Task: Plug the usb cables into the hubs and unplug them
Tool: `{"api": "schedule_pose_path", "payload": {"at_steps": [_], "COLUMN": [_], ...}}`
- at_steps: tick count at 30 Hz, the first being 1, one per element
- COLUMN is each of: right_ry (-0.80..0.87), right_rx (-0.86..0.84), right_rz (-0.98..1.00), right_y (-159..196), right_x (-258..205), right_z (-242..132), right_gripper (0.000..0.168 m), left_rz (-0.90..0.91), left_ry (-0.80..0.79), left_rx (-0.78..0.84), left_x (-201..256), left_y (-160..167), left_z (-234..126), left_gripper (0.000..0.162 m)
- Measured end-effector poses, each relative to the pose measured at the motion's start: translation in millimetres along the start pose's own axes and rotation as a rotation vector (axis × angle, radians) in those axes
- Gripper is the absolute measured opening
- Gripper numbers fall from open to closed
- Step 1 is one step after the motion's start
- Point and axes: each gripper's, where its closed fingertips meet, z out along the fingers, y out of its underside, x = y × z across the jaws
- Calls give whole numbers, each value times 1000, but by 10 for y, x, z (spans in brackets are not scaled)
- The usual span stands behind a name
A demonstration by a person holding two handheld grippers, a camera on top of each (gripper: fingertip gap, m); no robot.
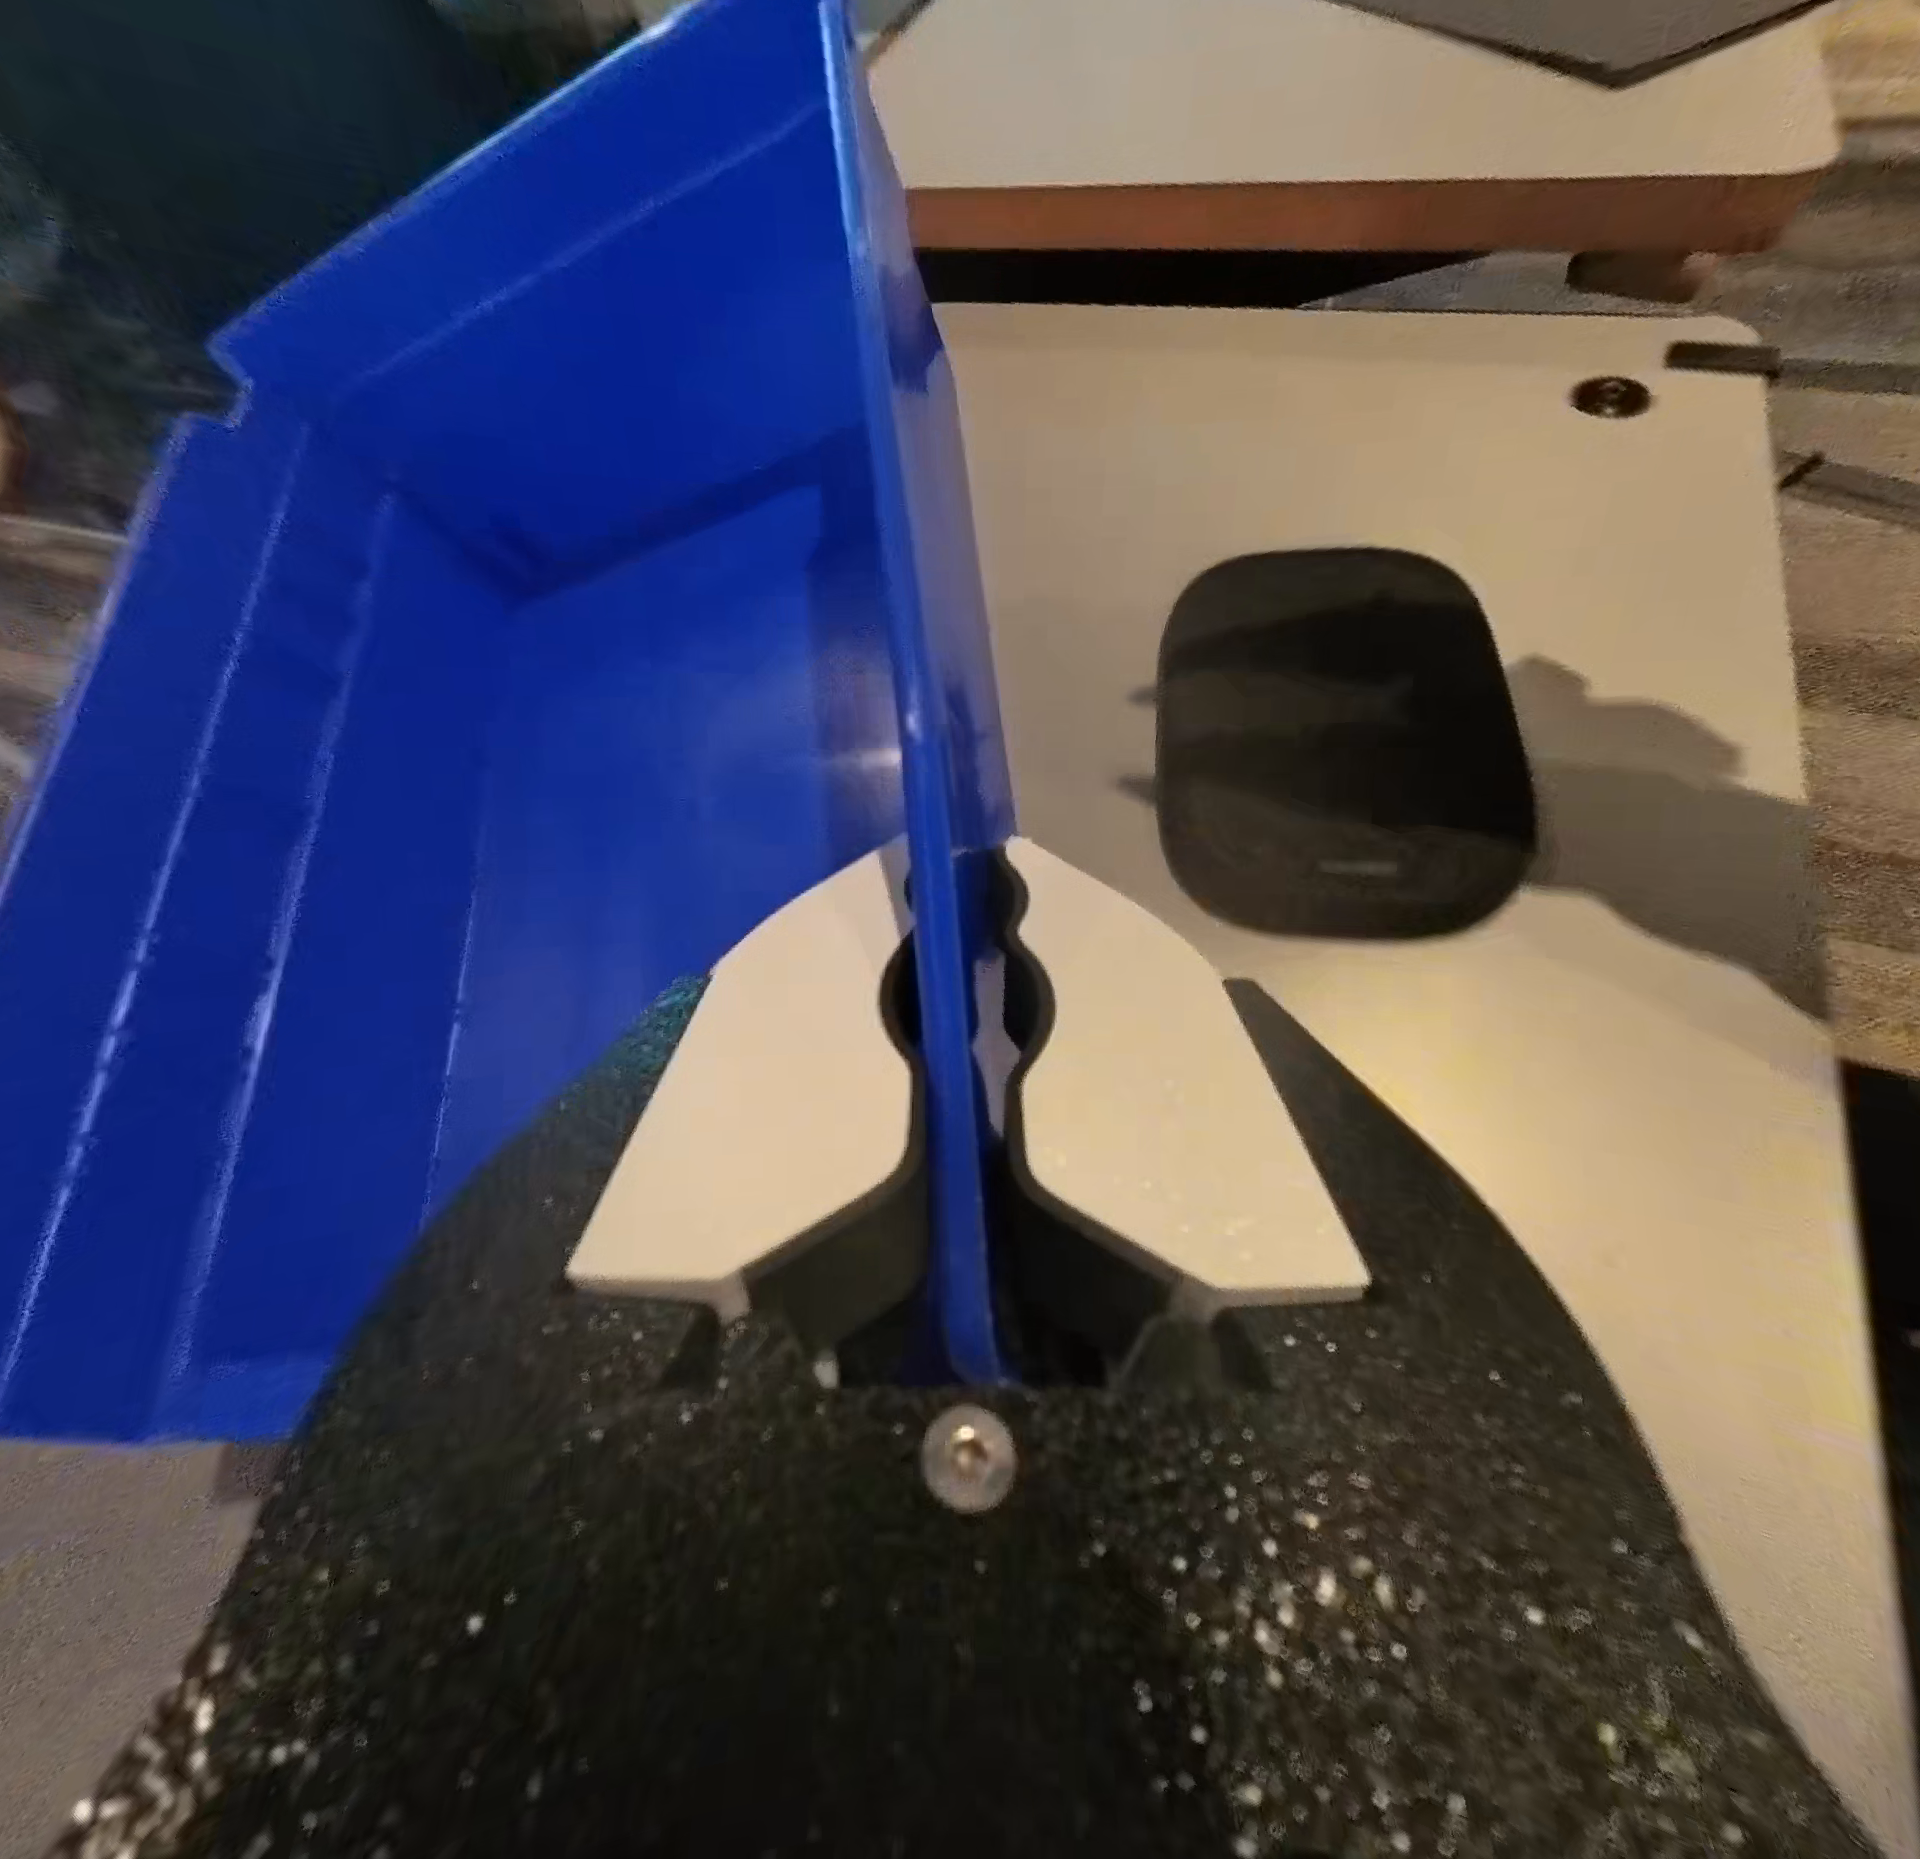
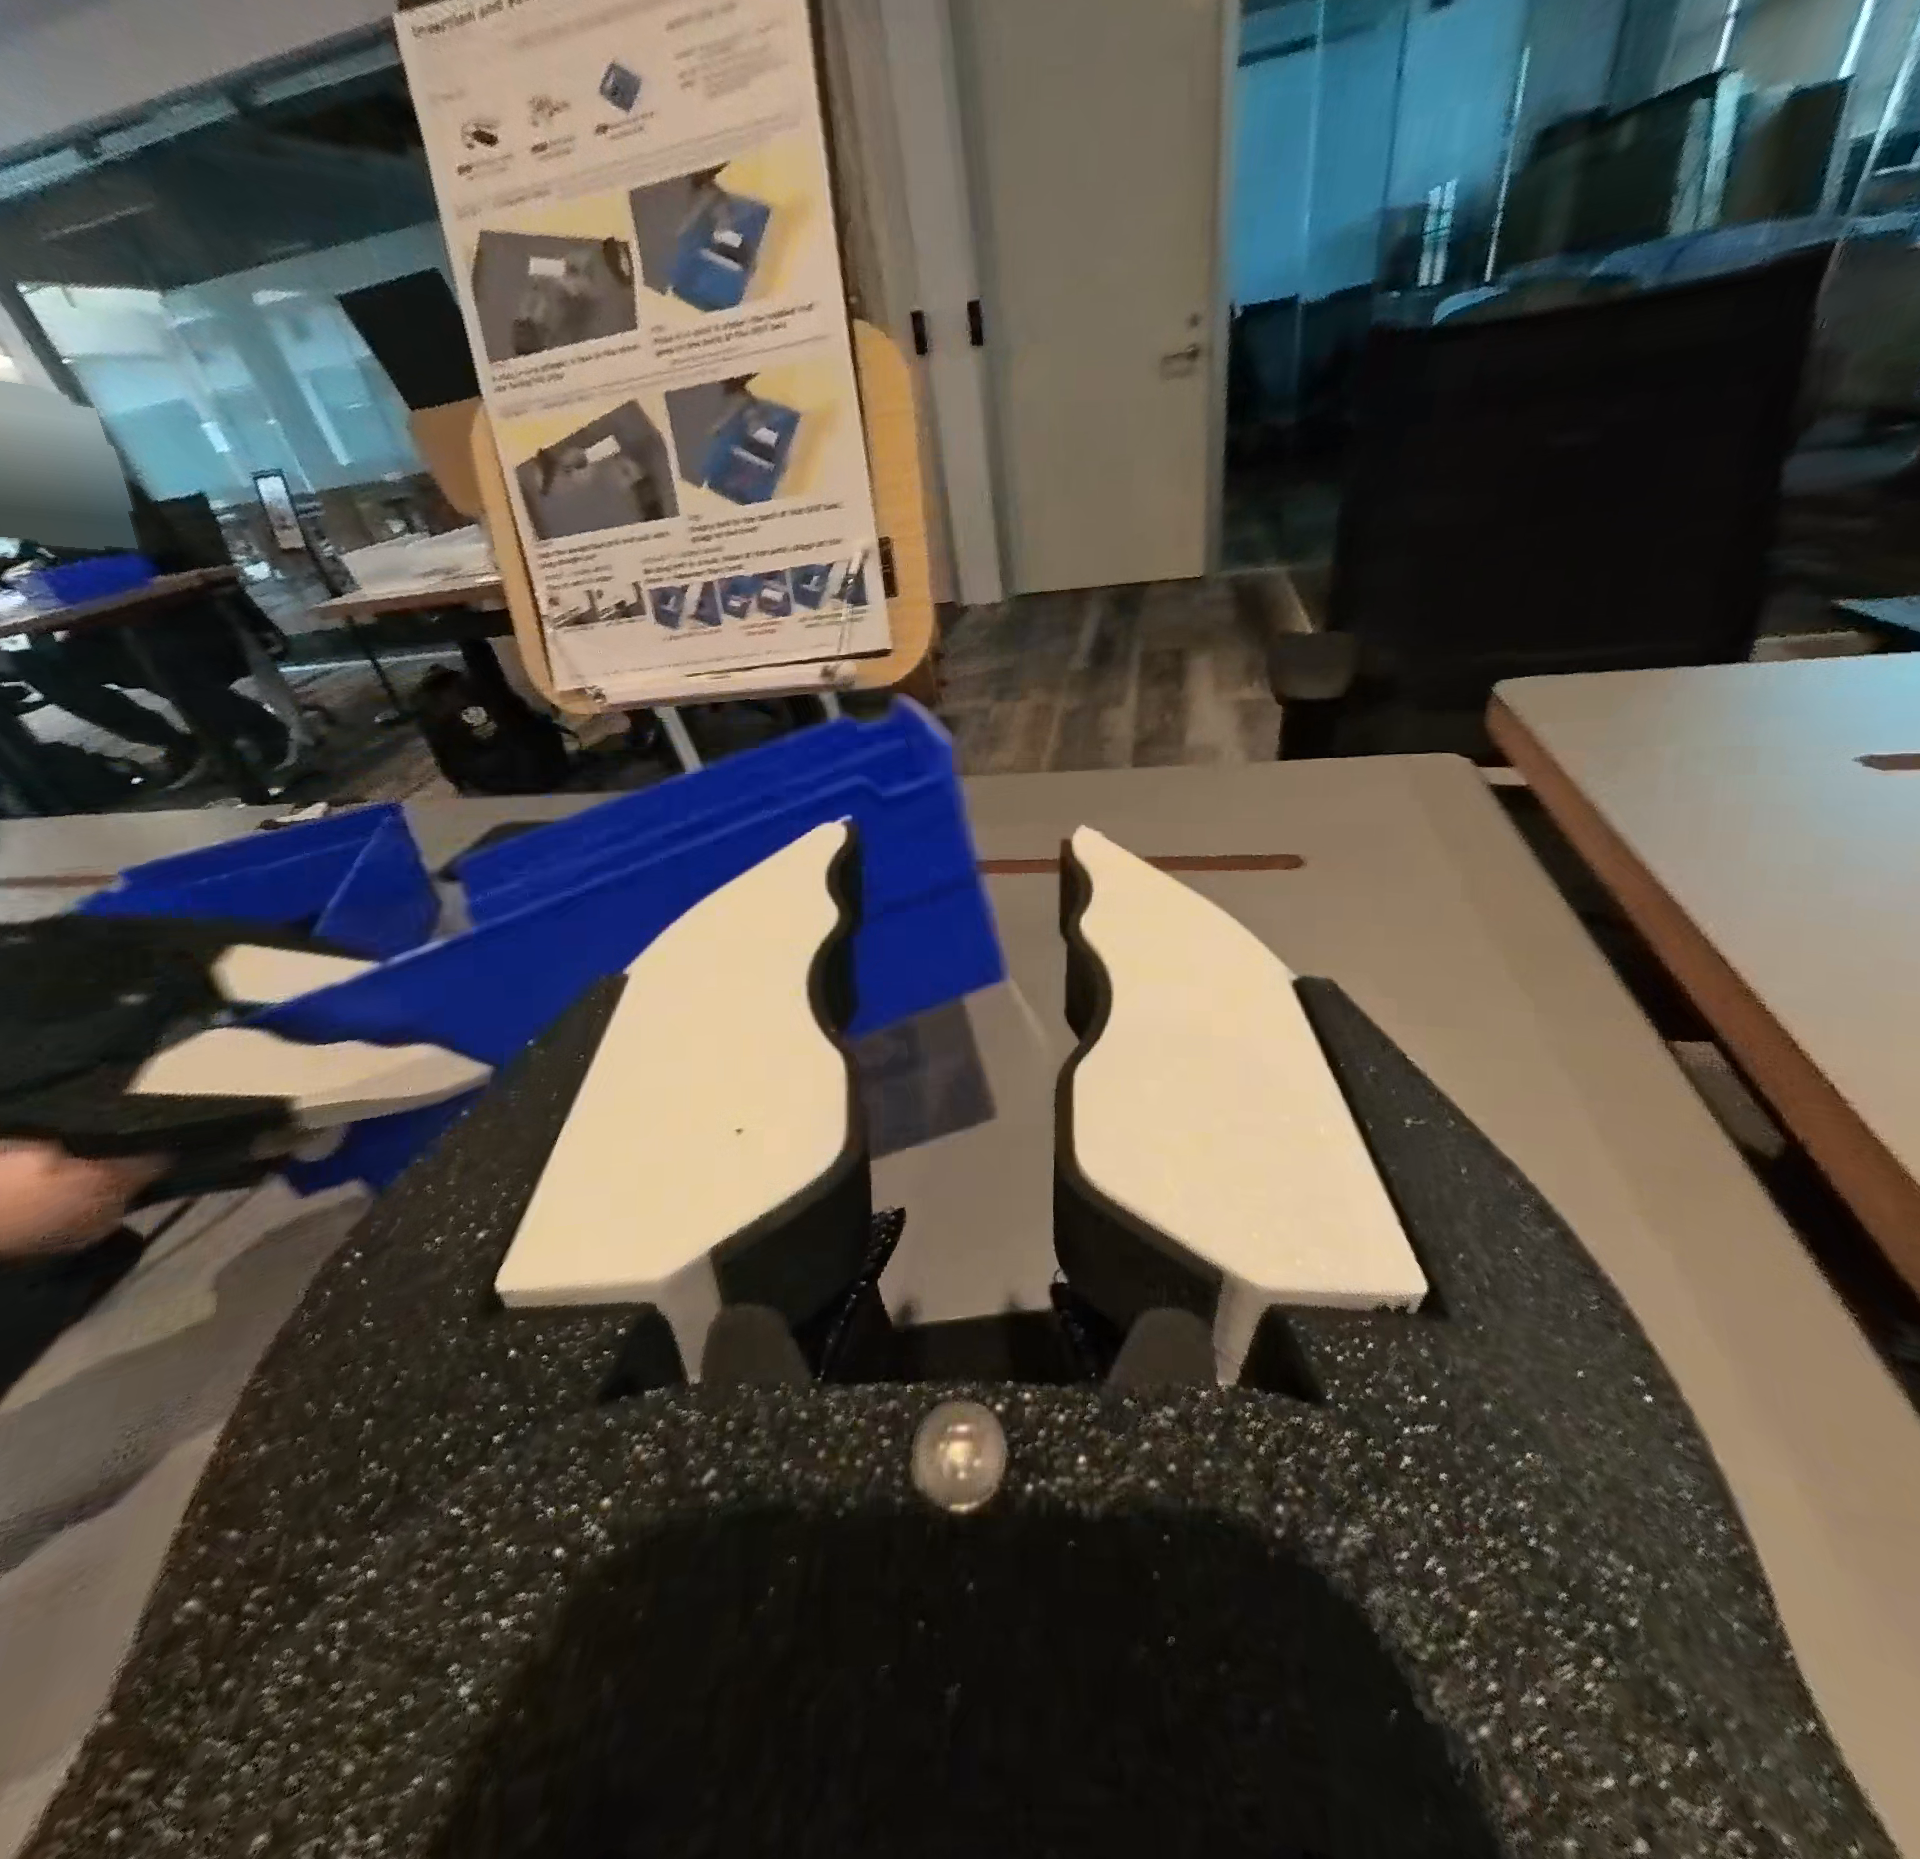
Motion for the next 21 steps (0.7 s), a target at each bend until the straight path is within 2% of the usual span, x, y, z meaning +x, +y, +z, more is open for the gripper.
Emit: {"api": "schedule_pose_path", "payload": {"at_steps": [1, 6, 9, 13, 19, 21], "right_ry": [6, -25, -77, -130, -210, -231], "right_rx": [2, -22, -34, 22, 262, 330], "right_rz": [-7, -16, -29, -85, -118, -143], "right_y": [6, 158, 183, -68, -863, -1091], "right_x": [41, 121, 98, 39, -100, -146], "right_z": [5, 236, 467, 834, 1330, 1459], "right_gripper": [36, 36, 36, 36, 37, 37], "left_rz": [-14, -49, -27, -13, 63, 83], "left_ry": [11, -18, -75, -115, -137, -168], "left_rx": [-18, -108, -150, -151, -92, -42], "left_x": [-11, -80, -150, -196, -136, -150], "left_y": [-23, -48, 41, 166, 245, 191], "left_z": [218, 1059, 1320, 1435, 1406, 1300], "left_gripper": [8, 8, 8, 8, 9, 18]}}
